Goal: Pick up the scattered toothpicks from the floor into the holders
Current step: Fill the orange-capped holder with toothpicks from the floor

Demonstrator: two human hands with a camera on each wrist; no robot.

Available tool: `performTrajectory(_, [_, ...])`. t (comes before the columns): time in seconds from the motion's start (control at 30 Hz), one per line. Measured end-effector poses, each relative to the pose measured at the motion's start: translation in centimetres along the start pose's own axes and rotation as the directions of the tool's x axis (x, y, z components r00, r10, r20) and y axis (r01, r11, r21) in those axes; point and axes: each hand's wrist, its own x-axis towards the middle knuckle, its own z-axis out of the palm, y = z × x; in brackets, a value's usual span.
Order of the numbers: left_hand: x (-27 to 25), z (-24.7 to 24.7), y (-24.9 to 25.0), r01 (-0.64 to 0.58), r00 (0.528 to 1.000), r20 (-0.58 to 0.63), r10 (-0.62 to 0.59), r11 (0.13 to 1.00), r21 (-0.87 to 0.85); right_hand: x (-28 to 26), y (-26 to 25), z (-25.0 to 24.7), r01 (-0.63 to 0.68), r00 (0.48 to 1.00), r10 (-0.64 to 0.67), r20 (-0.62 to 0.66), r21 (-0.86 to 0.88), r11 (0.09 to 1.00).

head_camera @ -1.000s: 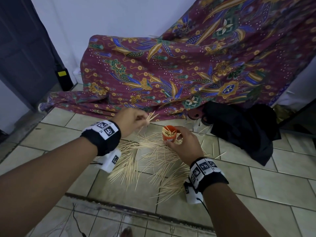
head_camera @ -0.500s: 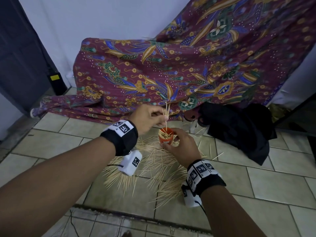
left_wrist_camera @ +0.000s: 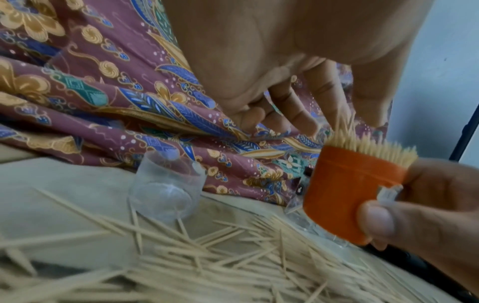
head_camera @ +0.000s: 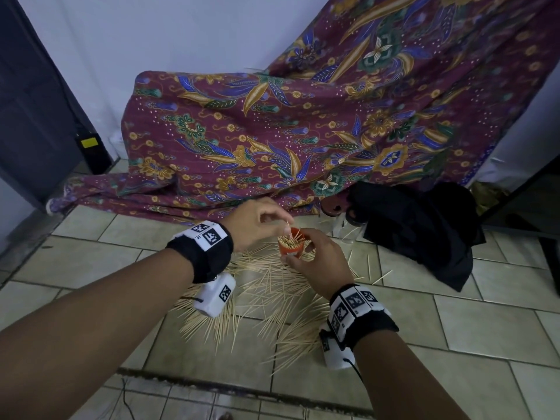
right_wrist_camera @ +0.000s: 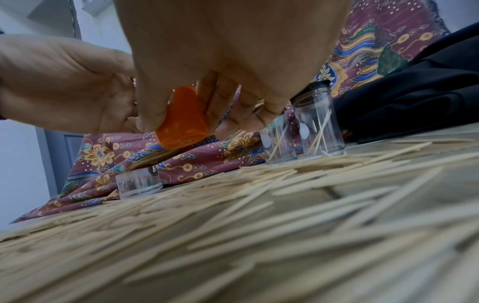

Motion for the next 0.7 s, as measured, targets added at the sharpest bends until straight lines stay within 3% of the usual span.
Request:
performTrajectory(0.2, [0.1, -0.4, 1.1, -0.064, 0.998, -0.013, 0.068, 0.98, 0.187, 0.2, 0.0, 0.3, -0.003, 1.0, 0.003, 0.003, -0.015, 1.0])
performTrajectory(0.43, [-0.6, -0.2, 1.2, -0.214, 0.975, 0.03, 0.222, 0.882, 0.421, 0.3, 0.6, 0.4, -0.009, 1.0, 0.009, -0.007, -0.004, 1.0])
performTrajectory(0.5, [-1.3, -0.2, 1.2, -0.218, 0.976, 0.124, 0.18, 0.844, 0.491, 0.3, 0.8, 0.4, -0.003, 1.0, 0.003, -0.009, 0.004, 1.0])
performTrajectory(0.6, [-2.3, 0.6, 0.2, -0.265, 0.939, 0.34, 0.05, 0.735, 0.624, 0.4, 1.0, 0.5, 0.023, 0.999, -0.023, -0.027, 0.0, 1.0])
performTrajectory(0.7, [-2.7, 1.1, -0.5, -0.284, 0.919, 0.393, 0.023, 0.728, 0.624, 0.4, 1.1, 0.5, 0.021, 0.999, -0.022, -0.036, -0.014, 1.0])
